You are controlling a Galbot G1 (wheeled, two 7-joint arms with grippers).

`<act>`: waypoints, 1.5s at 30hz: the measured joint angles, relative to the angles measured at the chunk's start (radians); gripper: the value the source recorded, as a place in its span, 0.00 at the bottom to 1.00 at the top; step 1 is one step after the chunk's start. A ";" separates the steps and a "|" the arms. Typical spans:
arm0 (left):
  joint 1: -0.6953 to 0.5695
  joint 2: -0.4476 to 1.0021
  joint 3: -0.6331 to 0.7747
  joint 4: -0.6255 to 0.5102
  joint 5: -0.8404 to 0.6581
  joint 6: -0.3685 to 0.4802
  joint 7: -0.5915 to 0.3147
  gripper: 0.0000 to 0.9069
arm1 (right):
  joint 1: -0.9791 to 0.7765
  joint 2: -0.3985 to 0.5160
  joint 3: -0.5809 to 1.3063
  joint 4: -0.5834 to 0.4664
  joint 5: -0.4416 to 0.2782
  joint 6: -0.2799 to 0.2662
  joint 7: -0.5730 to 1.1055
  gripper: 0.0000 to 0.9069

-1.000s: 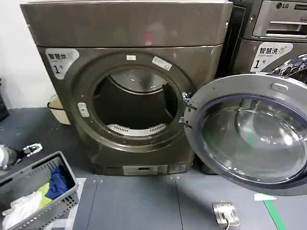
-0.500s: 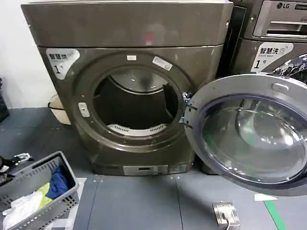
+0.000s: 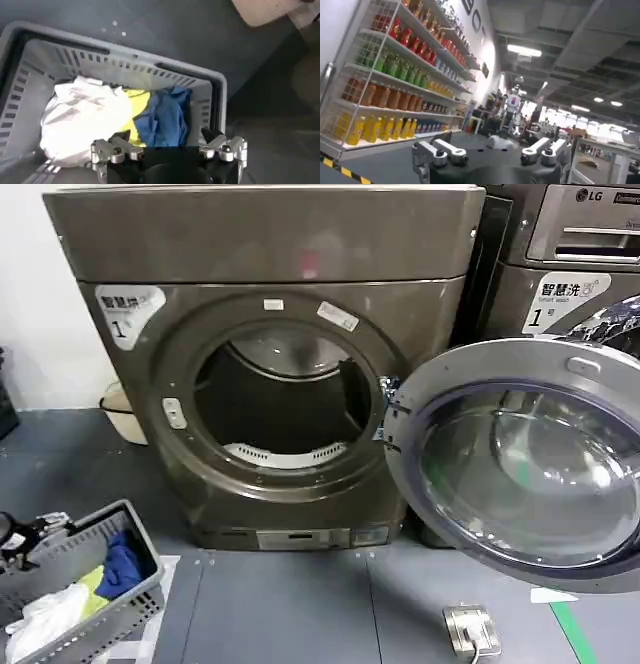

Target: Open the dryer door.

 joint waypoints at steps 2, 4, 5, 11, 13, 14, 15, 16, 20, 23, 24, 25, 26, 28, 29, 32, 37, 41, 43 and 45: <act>-0.003 -0.003 0.013 0.000 0.005 0.000 0.000 1.00 | 0.000 0.003 0.000 0.003 0.000 0.000 0.000 1.00; -0.002 -0.006 0.022 0.000 0.011 0.000 0.000 1.00 | 0.001 0.007 -0.001 0.004 0.000 0.001 0.000 1.00; 0.000 -0.008 0.024 0.000 0.013 0.000 0.000 1.00 | 0.001 0.009 -0.001 0.004 0.000 0.002 -0.001 1.00; 0.002 -0.007 0.025 0.007 0.008 0.000 -0.001 1.00 | 0.004 0.015 -0.001 0.007 -0.002 0.014 -0.007 1.00; 0.003 -0.007 0.025 0.006 0.002 0.000 -0.001 1.00 | 0.007 0.016 -0.002 0.012 -0.002 0.014 -0.005 1.00; 0.003 -0.007 0.025 0.004 0.000 0.000 -0.002 1.00 | 0.007 0.016 -0.002 0.012 -0.002 0.014 -0.002 1.00; 0.005 -0.006 0.025 0.003 -0.002 0.000 -0.003 1.00 | 0.008 0.016 -0.003 0.011 0.000 0.015 0.003 1.00; 0.006 -0.006 0.024 0.002 -0.004 0.000 -0.003 1.00 | 0.008 0.015 -0.004 0.009 0.002 0.016 0.007 1.00; 0.007 -0.006 0.021 0.001 -0.009 0.000 -0.004 1.00 | 0.005 0.015 -0.004 0.006 0.002 0.019 0.006 1.00; 0.008 -0.006 0.019 -0.002 -0.010 0.000 -0.004 1.00 | 0.006 0.015 -0.004 0.006 0.002 0.019 0.005 1.00; 0.008 -0.006 0.018 -0.002 -0.011 0.000 -0.004 1.00 | 0.006 0.015 -0.004 0.006 0.002 0.019 0.005 1.00; 0.008 -0.006 0.017 -0.002 -0.011 0.000 -0.004 1.00 | 0.007 0.015 -0.004 0.006 0.002 0.019 0.005 1.00; 0.008 -0.006 0.016 -0.002 -0.011 0.000 -0.004 1.00 | 0.007 0.015 -0.004 0.006 0.002 0.019 0.005 1.00; 0.012 -0.006 0.011 -0.003 -0.008 0.000 -0.002 1.00 | 0.008 0.015 -0.004 0.005 0.001 0.020 0.005 1.00; 0.016 -0.006 0.008 -0.004 -0.005 0.000 -0.001 1.00 | 0.009 0.015 -0.004 0.005 0.001 0.022 0.008 1.00; 0.019 -0.006 0.003 -0.005 -0.002 0.000 0.001 1.00 | 0.012 0.016 -0.004 0.004 0.001 0.026 0.014 1.00; 0.025 -0.006 0.000 -0.003 -0.003 0.000 0.001 1.00 | 0.014 0.020 -0.004 0.002 -0.005 0.026 0.015 1.00; 0.025 -0.004 -0.003 -0.003 -0.006 0.000 0.001 1.00 | 0.017 0.021 -0.004 -0.004 -0.006 0.028 0.015 1.00; 0.026 -0.002 -0.004 -0.003 -0.007 0.000 0.001 1.00 | 0.018 0.021 -0.004 -0.006 -0.006 0.029 0.015 1.00; 0.026 -0.001 -0.005 -0.003 -0.009 0.000 0.001 1.00 | 0.019 0.021 -0.004 -0.007 -0.007 0.029 0.015 1.00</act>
